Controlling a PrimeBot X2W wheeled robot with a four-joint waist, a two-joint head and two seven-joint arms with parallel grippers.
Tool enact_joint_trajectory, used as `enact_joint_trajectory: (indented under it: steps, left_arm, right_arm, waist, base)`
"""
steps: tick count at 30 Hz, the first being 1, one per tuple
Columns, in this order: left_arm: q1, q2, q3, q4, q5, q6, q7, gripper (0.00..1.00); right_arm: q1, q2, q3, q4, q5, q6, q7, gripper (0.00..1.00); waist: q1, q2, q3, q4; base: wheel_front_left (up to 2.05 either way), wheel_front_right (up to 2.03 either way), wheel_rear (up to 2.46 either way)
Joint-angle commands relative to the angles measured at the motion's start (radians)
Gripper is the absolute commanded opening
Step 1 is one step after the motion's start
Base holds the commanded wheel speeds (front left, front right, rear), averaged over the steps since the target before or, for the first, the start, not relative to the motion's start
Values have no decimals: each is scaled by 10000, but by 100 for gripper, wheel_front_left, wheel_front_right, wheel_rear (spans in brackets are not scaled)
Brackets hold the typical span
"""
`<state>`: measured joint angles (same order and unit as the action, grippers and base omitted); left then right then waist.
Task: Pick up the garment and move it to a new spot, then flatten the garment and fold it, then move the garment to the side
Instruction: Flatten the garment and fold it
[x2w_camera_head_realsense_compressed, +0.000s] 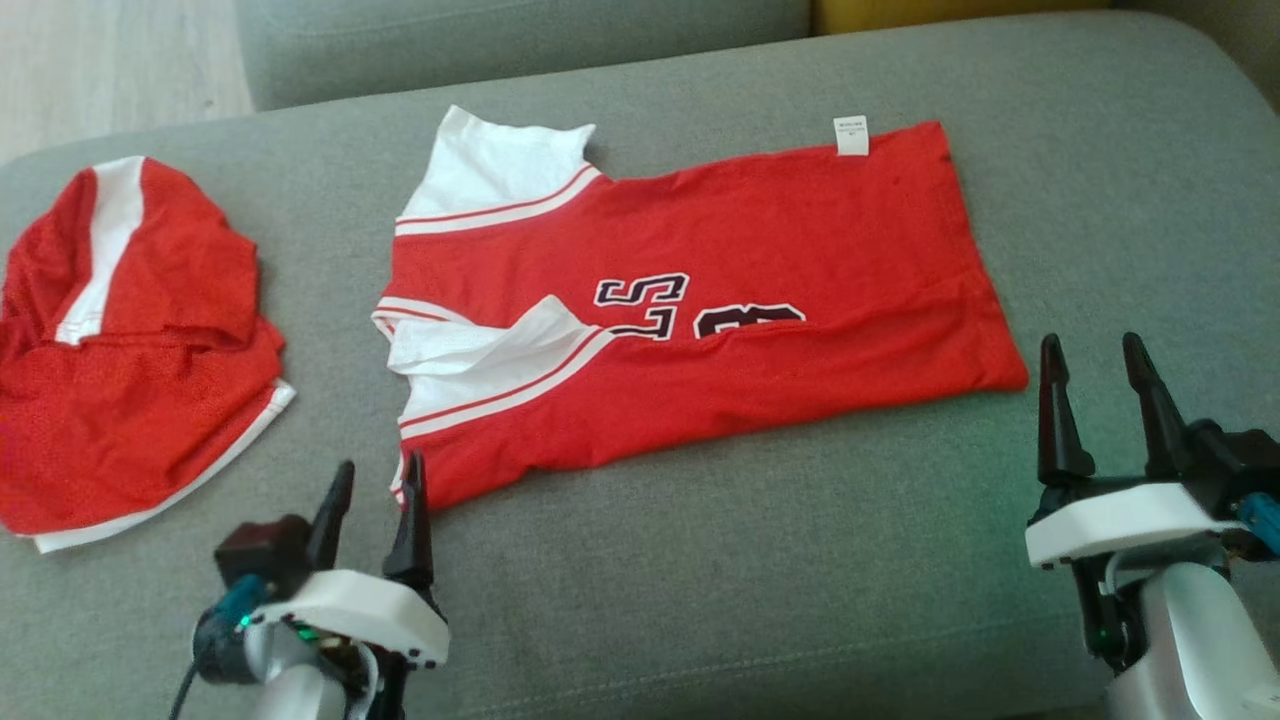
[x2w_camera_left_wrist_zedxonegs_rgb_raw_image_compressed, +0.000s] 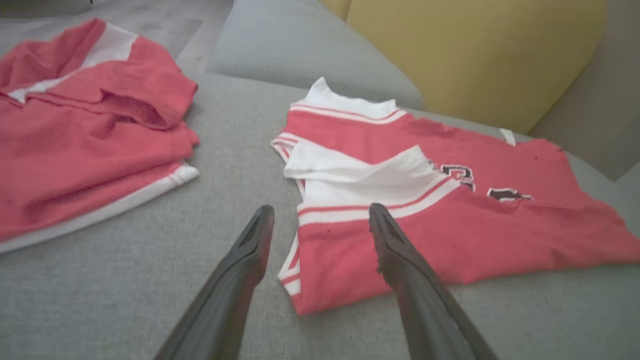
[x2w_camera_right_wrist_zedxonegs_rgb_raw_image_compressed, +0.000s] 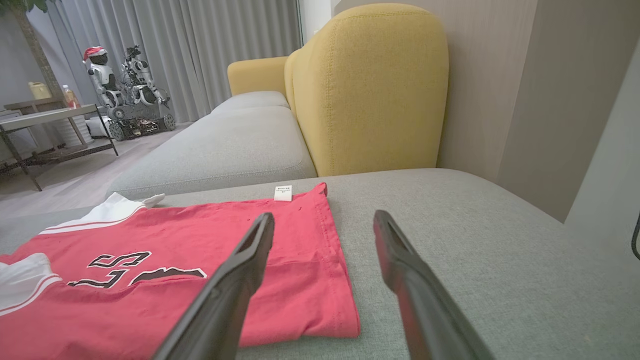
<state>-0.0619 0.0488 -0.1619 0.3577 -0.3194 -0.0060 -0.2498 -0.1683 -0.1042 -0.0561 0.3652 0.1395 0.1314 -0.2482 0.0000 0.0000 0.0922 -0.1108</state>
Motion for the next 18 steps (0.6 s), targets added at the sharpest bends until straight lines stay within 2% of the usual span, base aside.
enact_joint_trajectory:
  steps: [1, 10, 18]
  left_arm:
    - [-667, 17, 200, 104, 98, 96, -119, 100]
    - [-1785, 29, 205, 2549, 493, 531, -120, 100]
    - [-2582, 150, 16, 4505, 624, 491, -108, 100]
  right_arm:
    - [-310, 20, 257, -383, -20, -7, -134, 100]
    - [-435, 75, 459, -457, 38, -7, -135, 100]
    - [-500, 97, 504, -474, 54, -7, -135, 100]
  waist:
    - [0, 0, 86, -80]
    - [0, 0, 391, -456]
    - [0, 0, 495, -650]
  base:
    - [0, 0, 0]
    - [0, 0, 0]
    - [0, 0, 0]
